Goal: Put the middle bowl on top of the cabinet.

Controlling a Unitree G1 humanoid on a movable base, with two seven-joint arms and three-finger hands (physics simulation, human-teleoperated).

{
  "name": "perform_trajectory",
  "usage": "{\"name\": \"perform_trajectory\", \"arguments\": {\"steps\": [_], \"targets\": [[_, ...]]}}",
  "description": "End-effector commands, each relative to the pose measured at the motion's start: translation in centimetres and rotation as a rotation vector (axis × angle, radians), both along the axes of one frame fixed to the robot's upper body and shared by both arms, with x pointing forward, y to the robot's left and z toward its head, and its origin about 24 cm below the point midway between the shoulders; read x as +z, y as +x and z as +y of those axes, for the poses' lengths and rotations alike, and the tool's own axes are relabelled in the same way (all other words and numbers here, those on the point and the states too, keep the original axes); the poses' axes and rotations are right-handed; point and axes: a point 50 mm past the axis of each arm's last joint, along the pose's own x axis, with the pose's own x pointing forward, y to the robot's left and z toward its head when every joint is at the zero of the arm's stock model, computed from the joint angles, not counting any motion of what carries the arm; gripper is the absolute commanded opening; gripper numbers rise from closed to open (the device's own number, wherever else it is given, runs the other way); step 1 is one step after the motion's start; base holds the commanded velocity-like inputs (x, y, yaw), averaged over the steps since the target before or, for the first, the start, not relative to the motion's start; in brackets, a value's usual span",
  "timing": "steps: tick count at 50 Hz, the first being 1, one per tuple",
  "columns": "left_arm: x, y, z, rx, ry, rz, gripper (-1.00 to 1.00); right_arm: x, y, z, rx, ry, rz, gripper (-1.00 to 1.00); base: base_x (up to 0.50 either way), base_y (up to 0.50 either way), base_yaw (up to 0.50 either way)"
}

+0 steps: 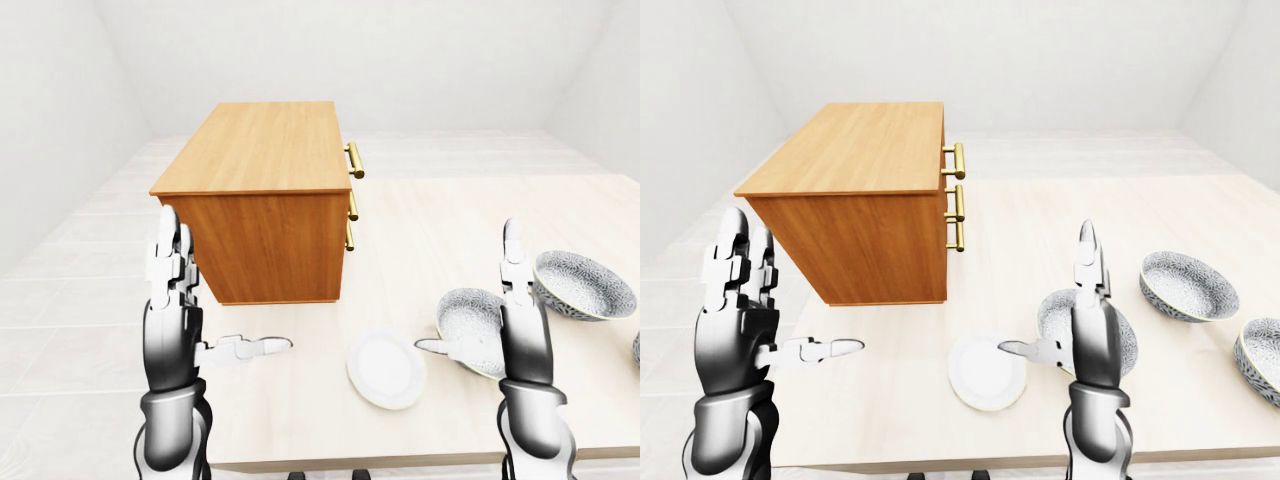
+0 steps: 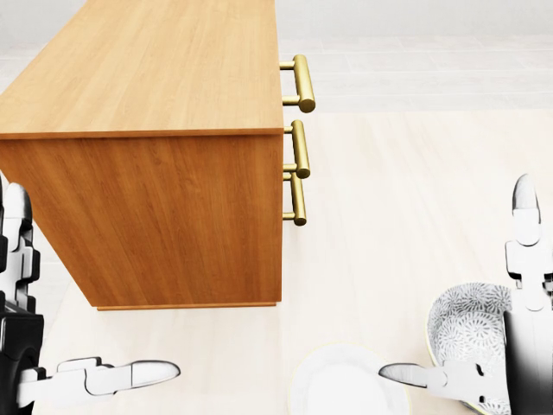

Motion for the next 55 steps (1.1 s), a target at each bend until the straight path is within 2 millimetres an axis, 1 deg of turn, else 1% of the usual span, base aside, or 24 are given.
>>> {"name": "perform_trajectory", "arguments": {"steps": [1,6,11,12,13,16,19,21,26,28,31,34,37,40,43,48,52,55], "targets": [[-0.1,0.1,0.0,0.01,0.006,0.005,1.0,-0.5,-0.7,-0.8,-0.083,-0.114,0.054,1.0,0.0,0.0,0.0],[0.0,0.1,0.2,0.02,0.004,-0.004,1.0,-0.1,-1.5,-1.4,-0.153,-0.197,0.067,1.0,0.0,0.0,0.0],[-0.1,0.1,0.2,0.021,0.006,0.001,1.0,0.4,-2.7,-1.8,-0.157,-0.179,0.078,1.0,0.0,0.0,0.0],[0.3,0.0,0.5,0.054,0.009,-0.018,1.0,0.3,-2.8,-1.9,-0.165,-0.204,0.098,1.0,0.0,0.0,0.0],[0.4,0.0,0.5,0.05,0.007,-0.023,1.0,0.1,-2.8,-2.0,-0.174,-0.21,0.109,1.0,0.0,0.0,0.0],[0.3,0.1,0.5,0.051,0.005,-0.018,1.0,-0.3,-3.0,-1.8,-0.184,-0.254,0.153,1.0,0.0,0.0,0.0],[0.3,0.1,0.5,0.051,0.006,-0.02,1.0,-0.2,-3.0,-1.9,-0.194,-0.281,0.165,1.0,0.0,0.0,0.0],[0.3,0.1,0.5,0.051,0.004,-0.022,1.0,-0.5,-3.0,-2.0,-0.213,-0.323,0.191,1.0,0.0,0.0,0.0],[0.3,0.0,0.5,0.048,0.008,-0.017,1.0,-0.9,-2.9,-2.1,-0.24,-0.359,0.217,1.0,0.0,0.0,0.0],[0.2,0.1,0.5,0.049,0.007,-0.012,1.0,-0.8,-2.9,-2.2,-0.27,-0.408,0.219,1.0,0.0,0.0,0.0],[0.2,0.1,0.4,0.045,0.008,-0.011,1.0,-0.9,-3.0,-2.3,-0.275,-0.401,0.223,1.0,0.0,0.0,0.0],[0.2,0.0,0.4,0.036,0.005,-0.013,1.0,-1.8,-3.0,-2.5,-0.301,-0.422,0.26,1.0,0.0,0.0,0.0],[0.2,0.1,0.4,0.036,0.007,-0.01,1.0,-1.8,-3.0,-2.5,-0.304,-0.428,0.261,1.0,0.0,0.0,0.0],[0.2,0.1,0.4,0.041,0.009,-0.011,1.0,-1.7,-3.1,-2.6,-0.344,-0.515,0.271,1.0,0.0,0.0,0.0],[0.3,0.1,0.4,0.038,0.01,-0.016,1.0,-2.2,-3.0,-2.8,-0.359,-0.525,0.282,1.0,0.0,0.0,0.0],[0.2,0.1,0.3,0.032,0.012,-0.012,1.0,-3.1,-2.7,-2.8,-0.379,-0.589,0.303,1.0,0.0,0.0,0.0],[0.1,0.1,0.3,0.034,0.008,-0.009,1.0,-3.3,-2.6,-2.4,-0.388,-0.658,0.296,1.0,0.0,0.0,0.0],[0.1,0.1,0.4,0.033,0.006,-0.008,1.0,-3.5,-2.3,-1.9,-0.386,-0.741,0.288,1.0,0.0,0.0,0.0]]}}
